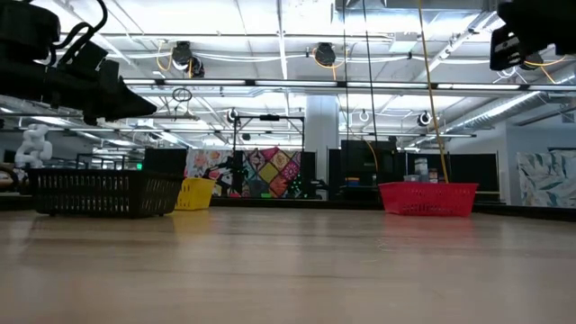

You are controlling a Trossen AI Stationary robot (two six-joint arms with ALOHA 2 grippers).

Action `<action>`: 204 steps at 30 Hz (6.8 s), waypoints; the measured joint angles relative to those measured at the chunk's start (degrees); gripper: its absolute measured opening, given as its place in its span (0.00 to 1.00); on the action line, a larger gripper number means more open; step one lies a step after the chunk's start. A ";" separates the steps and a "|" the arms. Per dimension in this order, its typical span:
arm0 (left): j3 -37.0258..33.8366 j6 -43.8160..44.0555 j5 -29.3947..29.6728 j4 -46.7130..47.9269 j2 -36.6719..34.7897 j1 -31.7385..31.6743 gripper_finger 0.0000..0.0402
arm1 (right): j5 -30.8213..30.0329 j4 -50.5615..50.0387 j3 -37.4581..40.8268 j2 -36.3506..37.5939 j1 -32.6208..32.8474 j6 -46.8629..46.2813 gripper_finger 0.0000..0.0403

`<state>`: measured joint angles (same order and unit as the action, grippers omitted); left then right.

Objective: Sort crayons
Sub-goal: Return to Home Position

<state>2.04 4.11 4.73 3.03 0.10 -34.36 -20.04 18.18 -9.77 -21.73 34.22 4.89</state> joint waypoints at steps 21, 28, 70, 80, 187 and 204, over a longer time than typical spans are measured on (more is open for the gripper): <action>-0.02 -0.10 -5.09 0.70 0.93 -0.01 0.27 | 11.40 -6.61 2.63 -0.01 0.02 -5.60 0.12; -0.04 -0.10 -5.09 0.68 2.63 -0.01 0.27 | 18.27 -7.88 2.63 -0.01 0.02 -3.25 0.12; -0.13 -0.05 -4.94 0.15 3.15 0.01 0.27 | 18.53 -27.95 2.39 21.65 -0.02 0.31 0.12; -0.22 -0.07 -5.01 -0.48 1.12 -0.01 0.27 | 18.59 -30.45 2.39 21.64 -0.02 0.31 0.12; -0.09 -0.05 -4.94 -0.98 -0.07 -0.01 0.27 | 18.61 -35.17 2.39 21.59 -0.02 0.30 0.12; -0.09 -0.06 -4.94 -0.98 -0.07 0.00 0.27 | 18.63 -35.17 2.39 21.59 -0.01 0.31 0.12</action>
<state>1.96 4.04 -0.21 2.04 0.03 -34.36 -1.41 -16.99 -7.38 -0.14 34.21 5.20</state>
